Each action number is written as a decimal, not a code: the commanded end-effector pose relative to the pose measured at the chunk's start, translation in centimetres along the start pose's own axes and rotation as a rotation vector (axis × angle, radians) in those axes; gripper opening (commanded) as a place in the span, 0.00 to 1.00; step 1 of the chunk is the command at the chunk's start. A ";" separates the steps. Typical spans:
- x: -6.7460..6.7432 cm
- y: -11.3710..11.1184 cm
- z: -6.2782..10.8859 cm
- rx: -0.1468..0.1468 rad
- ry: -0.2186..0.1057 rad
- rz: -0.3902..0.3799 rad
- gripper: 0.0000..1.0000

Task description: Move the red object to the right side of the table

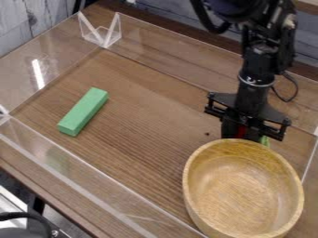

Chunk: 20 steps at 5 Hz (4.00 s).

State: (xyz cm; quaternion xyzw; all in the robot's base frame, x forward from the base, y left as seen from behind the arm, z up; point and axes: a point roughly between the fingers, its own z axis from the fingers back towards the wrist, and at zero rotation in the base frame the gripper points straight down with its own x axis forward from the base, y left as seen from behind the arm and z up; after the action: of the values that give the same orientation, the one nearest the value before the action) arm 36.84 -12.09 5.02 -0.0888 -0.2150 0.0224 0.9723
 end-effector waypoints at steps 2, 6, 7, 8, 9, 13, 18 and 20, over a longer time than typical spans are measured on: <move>-0.6 -1.6 -0.8 -0.018 -0.011 -0.021 0.00; -3.5 -2.7 -3.0 -0.023 0.018 -0.037 0.00; -4.2 -2.8 -3.4 -0.023 0.026 -0.038 0.00; -4.7 -2.8 -3.8 -0.022 0.032 -0.038 0.00; -5.2 -2.7 -4.2 -0.021 0.039 -0.038 0.00; -6.7 -2.1 -4.3 -0.026 0.057 -0.026 1.00; -4.9 -0.5 -0.2 -0.041 0.032 0.014 1.00; -4.5 0.0 0.8 -0.037 0.034 0.028 1.00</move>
State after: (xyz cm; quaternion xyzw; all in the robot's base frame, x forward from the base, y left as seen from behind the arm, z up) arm 32.29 -12.43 3.11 -0.1073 -0.1874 0.0324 0.9759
